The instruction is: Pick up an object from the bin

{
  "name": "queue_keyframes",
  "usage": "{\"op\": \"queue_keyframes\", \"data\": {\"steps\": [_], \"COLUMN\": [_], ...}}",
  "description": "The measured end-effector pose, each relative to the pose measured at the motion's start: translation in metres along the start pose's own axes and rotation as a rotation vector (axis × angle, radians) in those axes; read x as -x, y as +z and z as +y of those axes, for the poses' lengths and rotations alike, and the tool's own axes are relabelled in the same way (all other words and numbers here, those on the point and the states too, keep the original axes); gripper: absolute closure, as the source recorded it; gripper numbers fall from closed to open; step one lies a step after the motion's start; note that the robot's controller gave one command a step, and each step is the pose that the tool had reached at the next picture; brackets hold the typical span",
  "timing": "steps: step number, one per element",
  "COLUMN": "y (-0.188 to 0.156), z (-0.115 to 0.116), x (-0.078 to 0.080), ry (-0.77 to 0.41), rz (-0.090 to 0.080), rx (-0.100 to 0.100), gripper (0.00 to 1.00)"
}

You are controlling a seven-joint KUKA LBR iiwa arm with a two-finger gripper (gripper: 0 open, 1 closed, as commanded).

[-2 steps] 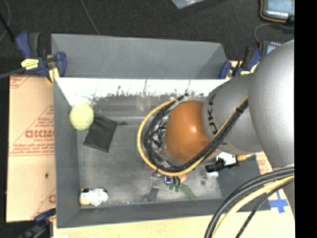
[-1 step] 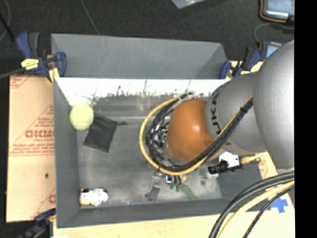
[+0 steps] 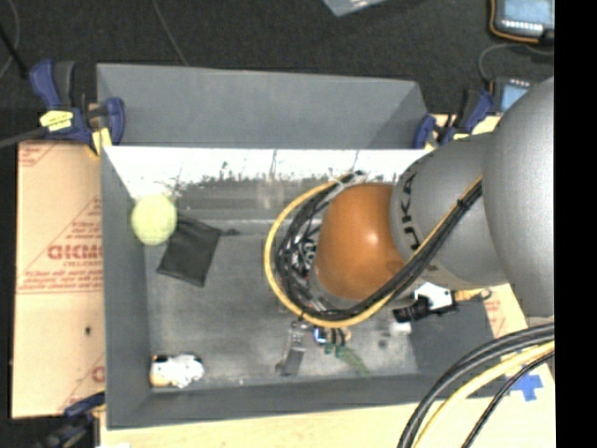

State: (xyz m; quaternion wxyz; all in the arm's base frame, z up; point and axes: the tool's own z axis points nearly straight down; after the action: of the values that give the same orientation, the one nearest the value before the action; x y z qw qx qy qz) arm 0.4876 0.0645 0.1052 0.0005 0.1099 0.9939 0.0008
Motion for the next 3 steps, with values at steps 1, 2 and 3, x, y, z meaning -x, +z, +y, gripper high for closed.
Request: {"op": "queue_keyframes", "data": {"steps": [1,2,3], "y": [0.022,-0.002,-0.033], "z": [0.017,0.001,-0.046], "x": [0.056,0.066,0.054], "ry": [-0.164,-0.188,-0.258], "rz": [-0.003,0.006,-0.008], "rx": [0.0,0.0,0.0], "gripper": [0.0,0.0,0.0]}}
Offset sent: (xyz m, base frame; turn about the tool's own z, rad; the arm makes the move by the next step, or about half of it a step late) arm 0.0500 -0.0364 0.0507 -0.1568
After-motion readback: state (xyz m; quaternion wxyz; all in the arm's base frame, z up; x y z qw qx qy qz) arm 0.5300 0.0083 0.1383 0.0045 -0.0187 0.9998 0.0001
